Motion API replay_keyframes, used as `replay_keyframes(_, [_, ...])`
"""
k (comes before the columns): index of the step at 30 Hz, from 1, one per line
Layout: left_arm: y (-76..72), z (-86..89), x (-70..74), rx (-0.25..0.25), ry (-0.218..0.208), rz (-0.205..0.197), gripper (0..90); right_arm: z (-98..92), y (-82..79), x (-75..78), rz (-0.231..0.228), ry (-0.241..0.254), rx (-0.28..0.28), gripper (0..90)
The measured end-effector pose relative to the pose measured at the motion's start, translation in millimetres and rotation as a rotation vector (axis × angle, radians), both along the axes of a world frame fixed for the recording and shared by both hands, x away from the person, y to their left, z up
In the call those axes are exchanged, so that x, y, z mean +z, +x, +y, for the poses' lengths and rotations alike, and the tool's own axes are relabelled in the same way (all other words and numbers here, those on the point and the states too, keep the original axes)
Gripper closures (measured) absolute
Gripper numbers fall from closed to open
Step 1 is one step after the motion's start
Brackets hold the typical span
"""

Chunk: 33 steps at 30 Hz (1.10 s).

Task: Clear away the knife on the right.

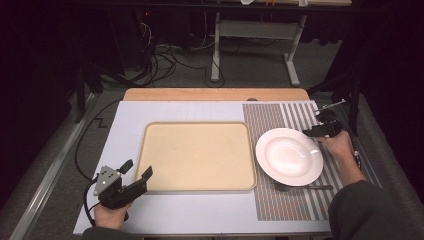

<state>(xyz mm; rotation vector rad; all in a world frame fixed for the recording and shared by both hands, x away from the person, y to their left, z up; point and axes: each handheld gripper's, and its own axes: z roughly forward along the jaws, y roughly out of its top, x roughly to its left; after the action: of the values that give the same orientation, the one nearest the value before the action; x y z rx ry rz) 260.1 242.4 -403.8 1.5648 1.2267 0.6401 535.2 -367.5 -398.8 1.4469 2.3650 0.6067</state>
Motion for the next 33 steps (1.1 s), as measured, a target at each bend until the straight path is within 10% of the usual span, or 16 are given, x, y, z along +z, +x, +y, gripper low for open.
replay_keyframes(11, [-0.8,0.2,0.1,0.000,-0.001,-0.001,28.8,-1.8,4.4,-1.2,0.079,0.044,0.005,48.3])
replay_keyframes(33, [-1.4,-0.8,0.2,-0.012,0.002,-0.006,29.0,9.9,-0.5,2.1,0.067,0.006,0.014,68.4])
